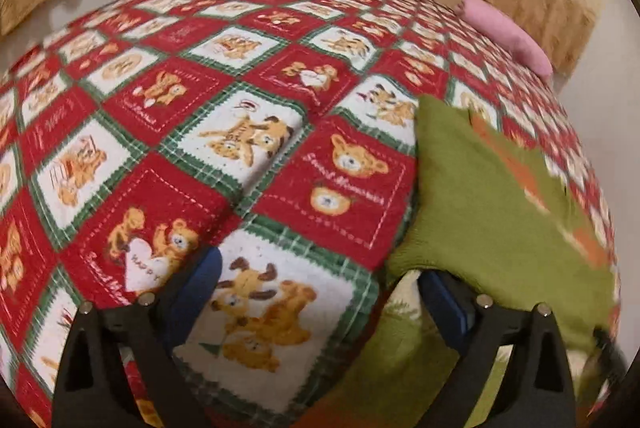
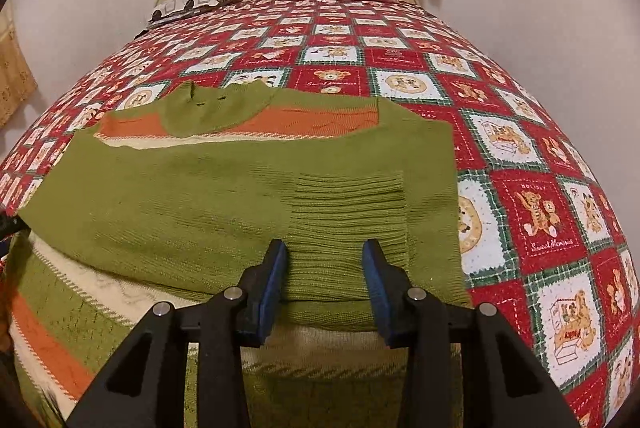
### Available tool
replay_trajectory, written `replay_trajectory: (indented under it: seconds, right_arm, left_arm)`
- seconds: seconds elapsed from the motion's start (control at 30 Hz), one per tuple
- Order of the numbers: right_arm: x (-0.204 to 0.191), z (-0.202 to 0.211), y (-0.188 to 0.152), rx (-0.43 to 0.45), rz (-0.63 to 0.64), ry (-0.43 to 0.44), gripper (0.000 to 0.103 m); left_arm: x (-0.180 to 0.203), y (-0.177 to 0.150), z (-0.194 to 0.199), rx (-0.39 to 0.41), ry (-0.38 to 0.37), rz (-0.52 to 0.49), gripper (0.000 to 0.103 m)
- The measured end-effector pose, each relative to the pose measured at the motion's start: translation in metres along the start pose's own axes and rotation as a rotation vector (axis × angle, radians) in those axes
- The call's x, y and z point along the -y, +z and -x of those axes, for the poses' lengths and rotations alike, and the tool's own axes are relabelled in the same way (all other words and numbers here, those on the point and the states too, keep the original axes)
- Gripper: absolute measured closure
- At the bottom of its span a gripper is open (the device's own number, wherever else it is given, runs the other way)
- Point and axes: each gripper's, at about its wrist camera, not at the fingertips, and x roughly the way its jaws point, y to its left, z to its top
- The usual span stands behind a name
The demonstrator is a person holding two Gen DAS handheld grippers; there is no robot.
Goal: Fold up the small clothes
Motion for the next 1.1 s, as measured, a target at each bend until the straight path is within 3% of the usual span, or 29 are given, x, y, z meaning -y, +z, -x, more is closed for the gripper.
replay_trajectory:
  seconds: [0.27, 0.43, 0.5, 0.67, 0.8, 0.97, 1.1]
  right_arm:
    - [-0.002, -0.001, 0.0, 0.0, 0.014, -0.011, 0.06]
    - [0.001, 0.0, 0.002, -0.019, -0.004, 0.036, 0.052]
    - [-0.002, 0.009, 0.003, -0.052, 0.026, 0.016, 0.052]
    - [0.011, 0.083, -0.026, 0.055, -0.006, 0.028, 0.051]
    - [0.03, 0.139, -0.067, 0.099, 0.001, -0.025, 0.051]
    - [0.063, 0.193, -0.112, 0.1, -0.046, -0.05, 0.051]
    - [0.078, 0.216, -0.144, 0.056, -0.112, 0.035, 0.051]
  left_arm:
    - [0.011, -0.007, 0.004, -0.047, 0.025, -0.071, 0.0]
    - [0.0, -0.03, 0.035, -0.006, -0.016, -0.109, 0.0]
    - [-0.001, -0.037, 0.051, 0.02, -0.044, -0.148, 0.0]
    - [-0.005, -0.059, 0.096, 0.123, -0.118, -0.319, 0.0]
    - [-0.011, -0.082, 0.113, 0.162, -0.116, -0.419, 0.0]
    - [-0.024, -0.102, 0.122, 0.107, -0.16, -0.404, 0.0]
    - [-0.035, -0.125, 0.136, 0.089, -0.225, -0.407, 0.0]
